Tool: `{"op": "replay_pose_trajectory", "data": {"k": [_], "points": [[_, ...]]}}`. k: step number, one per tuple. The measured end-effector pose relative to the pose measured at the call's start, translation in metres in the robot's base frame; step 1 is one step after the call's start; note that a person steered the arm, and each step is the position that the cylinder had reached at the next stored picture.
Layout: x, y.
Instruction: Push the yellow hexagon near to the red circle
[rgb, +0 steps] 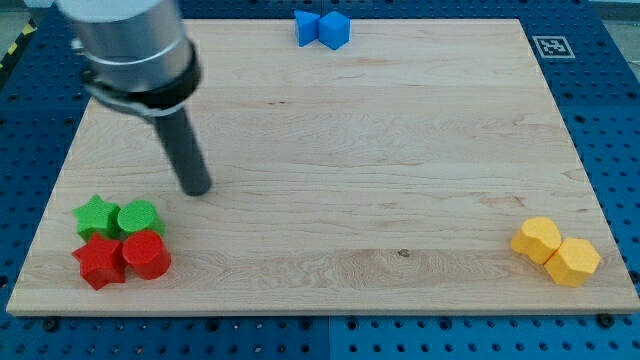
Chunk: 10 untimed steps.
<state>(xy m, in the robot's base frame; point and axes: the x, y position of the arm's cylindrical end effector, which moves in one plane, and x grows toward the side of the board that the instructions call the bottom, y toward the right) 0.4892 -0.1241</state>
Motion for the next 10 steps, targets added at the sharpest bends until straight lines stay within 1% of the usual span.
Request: {"op": "replay_pose_trajectory", "data": {"k": [1,2,4,5,6,7,8,9,10], "points": [[-0.023,0.063],[-0.034,0.138],[-0.034,0.335],[-0.028,0.379],[-0.008,0.38],[0.071,0.38],[0.087,0.38],[0.087,0.385],[0.087,0.441]]}}
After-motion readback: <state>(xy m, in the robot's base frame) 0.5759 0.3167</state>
